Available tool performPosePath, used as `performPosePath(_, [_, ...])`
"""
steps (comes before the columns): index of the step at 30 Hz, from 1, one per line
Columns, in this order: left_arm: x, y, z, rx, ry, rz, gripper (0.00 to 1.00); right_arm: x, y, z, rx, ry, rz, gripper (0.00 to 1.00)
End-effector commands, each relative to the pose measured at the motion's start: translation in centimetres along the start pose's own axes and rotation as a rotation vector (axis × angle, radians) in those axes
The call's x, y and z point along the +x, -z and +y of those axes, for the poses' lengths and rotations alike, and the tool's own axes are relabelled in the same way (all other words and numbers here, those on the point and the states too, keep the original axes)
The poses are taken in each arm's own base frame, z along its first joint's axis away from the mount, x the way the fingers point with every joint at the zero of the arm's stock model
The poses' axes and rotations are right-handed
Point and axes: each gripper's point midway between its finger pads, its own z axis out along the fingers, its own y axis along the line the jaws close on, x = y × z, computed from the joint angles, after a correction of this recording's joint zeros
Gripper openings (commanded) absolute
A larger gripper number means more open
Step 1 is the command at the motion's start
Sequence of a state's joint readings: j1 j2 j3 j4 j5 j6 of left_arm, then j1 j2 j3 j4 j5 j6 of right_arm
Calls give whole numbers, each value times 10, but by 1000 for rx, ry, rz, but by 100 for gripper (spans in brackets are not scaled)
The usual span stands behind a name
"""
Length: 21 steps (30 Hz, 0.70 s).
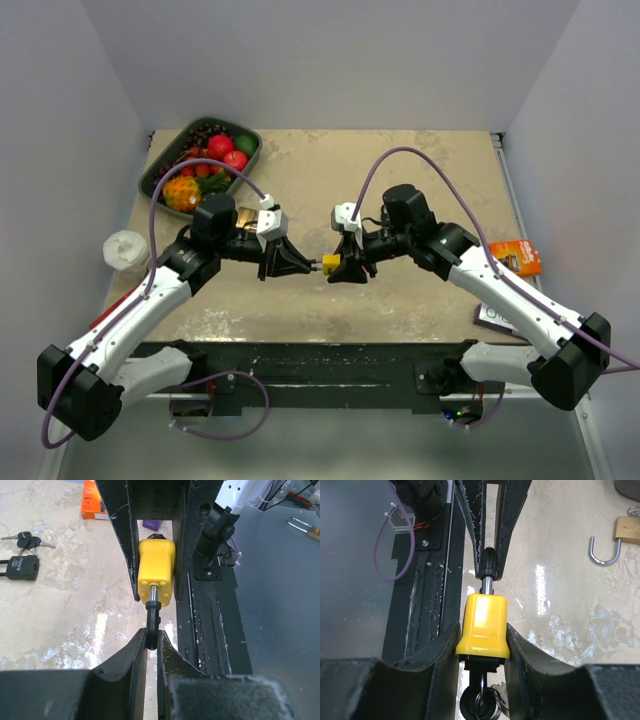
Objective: Lock with the key
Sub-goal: Lock the lock.
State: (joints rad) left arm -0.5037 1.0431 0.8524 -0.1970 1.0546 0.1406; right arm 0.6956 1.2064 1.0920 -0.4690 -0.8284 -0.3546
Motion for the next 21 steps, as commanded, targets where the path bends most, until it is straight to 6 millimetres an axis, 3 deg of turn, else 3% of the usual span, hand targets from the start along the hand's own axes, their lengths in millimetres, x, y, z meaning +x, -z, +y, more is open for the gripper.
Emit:
performPosePath(1, [-13,-7,-27,125,-7,-39,0,-36,3,-1,18,112,-106,0])
performPosePath(12, [-34,-17,-33,160,45,-105,0,-36,-14,15,-46,145,-96,0])
performPosePath(21, [-33,-31,-49,224,43,-106,0,-47,-22,18,-71,149,-128,0])
